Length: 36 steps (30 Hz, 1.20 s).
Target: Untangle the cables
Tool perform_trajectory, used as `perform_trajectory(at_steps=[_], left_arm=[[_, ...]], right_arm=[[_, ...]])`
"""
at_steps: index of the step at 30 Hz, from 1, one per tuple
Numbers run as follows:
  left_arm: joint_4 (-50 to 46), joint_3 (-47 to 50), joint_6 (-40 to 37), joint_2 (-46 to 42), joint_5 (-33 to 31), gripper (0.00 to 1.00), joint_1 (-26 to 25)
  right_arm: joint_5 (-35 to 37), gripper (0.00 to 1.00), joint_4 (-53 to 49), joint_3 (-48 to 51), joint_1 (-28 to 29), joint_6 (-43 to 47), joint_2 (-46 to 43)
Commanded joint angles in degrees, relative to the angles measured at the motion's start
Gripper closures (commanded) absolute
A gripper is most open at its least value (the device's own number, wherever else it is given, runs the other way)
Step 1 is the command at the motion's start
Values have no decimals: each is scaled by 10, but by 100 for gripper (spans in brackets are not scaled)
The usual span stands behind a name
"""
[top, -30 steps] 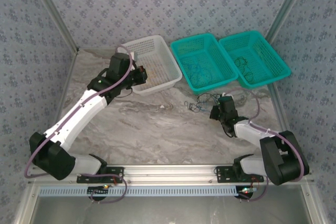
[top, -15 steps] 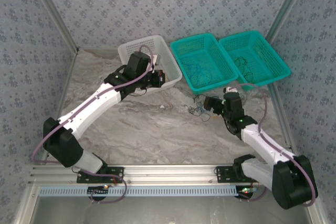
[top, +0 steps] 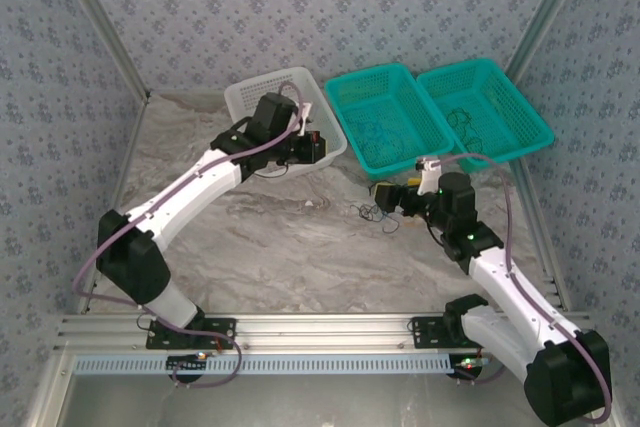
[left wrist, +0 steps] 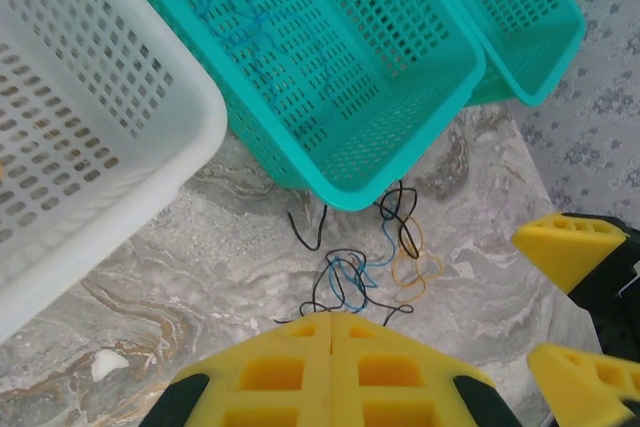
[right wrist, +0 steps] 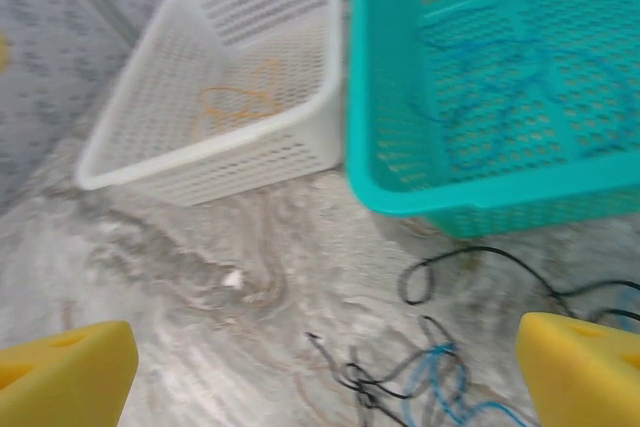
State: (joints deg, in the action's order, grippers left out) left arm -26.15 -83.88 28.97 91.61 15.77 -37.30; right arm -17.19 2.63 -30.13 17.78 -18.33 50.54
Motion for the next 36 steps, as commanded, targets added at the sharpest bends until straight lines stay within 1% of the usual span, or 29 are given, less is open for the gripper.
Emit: perform_trajectory(at_steps=[1,5,12,14,16,17,18,19,20,21,22,23,26,27,30,33,36], left_arm=[[-23,-36,-1,20,26,100,-5],[-18,-43,4,37,46,100,-6],[-2,-38,4,39,66,100,-10],[-1,-34,2,37,64,100,-10],[-2,-26,0,41,49,100,-13],[-4,-22,-1,46,34,91,-16],[-5,-19,2,52,21,79,-20],[-8,-19,6,63,5,64,-26],[-10,-22,9,76,-11,53,-34],[-15,-27,11,89,-20,46,-43],[-20,-36,11,104,-29,42,-52],[-21,-43,12,118,-39,40,-60],[-2,-48,4,148,-61,39,-80],[4,-47,-2,157,-70,39,-86],[28,-52,-18,190,-90,40,-104],[62,-64,-17,224,-94,42,-110],[88,-81,-13,258,-111,44,-114]], right_arm=[[-111,2,54,-28,4,6,14],[-134,4,70,-55,3,-14,47],[-144,5,104,-85,4,-69,119],[-76,6,67,-94,5,-81,130],[7,5,0,-102,3,-77,139],[38,5,-31,-103,1,-75,146],[55,5,-52,-101,-2,-81,150],[61,5,-65,-96,-6,-92,153],[69,5,-69,-88,-8,-101,153],[80,6,-70,-81,-7,-107,151],[92,7,-74,-76,-5,-106,151],[112,8,-84,-76,-5,-104,154],[162,10,-124,-81,-20,-125,177],[163,10,-122,-76,-28,-137,180],[138,11,-74,-43,-50,-131,180],[128,15,-95,-53,-51,-108,221],[125,18,-75,-37,-48,-127,241]])
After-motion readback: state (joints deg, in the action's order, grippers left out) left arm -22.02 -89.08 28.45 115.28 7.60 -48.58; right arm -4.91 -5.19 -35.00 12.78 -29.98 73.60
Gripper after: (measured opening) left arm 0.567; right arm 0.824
